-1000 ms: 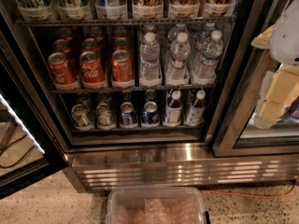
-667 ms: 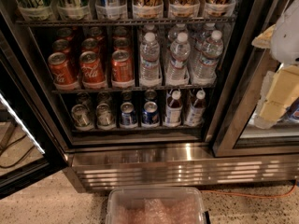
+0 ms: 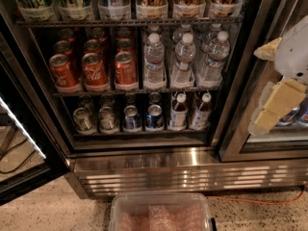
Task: Pick pepsi can from bottom shelf of fridge
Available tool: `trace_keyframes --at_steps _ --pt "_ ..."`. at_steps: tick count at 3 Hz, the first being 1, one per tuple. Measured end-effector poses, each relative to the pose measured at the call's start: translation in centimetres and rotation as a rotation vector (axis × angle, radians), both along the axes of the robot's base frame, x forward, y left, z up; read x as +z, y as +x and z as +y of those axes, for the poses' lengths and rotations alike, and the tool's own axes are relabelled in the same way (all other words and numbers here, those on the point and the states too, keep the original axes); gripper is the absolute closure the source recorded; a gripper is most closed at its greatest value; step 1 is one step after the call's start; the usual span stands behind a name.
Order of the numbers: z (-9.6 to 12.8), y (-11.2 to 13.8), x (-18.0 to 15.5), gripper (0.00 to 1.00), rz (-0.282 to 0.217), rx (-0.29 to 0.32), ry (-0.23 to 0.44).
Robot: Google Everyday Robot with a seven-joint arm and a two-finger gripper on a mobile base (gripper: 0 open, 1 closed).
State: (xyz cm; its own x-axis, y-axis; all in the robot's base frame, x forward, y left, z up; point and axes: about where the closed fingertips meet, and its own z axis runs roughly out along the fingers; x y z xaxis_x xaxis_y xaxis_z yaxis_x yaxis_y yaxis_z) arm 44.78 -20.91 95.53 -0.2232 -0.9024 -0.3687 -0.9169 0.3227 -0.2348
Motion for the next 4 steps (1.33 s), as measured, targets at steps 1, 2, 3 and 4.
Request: trace_keyframes --at_steps 1,2,3,4 --pt "1.4 1.5 -2.9 0.0 0.027 0.0 0.132" --pt "1.4 1.5 -3.0 0.0 0.027 0.0 0.132" --pt "2.3 1.5 -5.7 0.0 0.062 -0.014 0.223" --pt "4.5 2.3 -10.2 0.0 0.11 -0.032 0.325"
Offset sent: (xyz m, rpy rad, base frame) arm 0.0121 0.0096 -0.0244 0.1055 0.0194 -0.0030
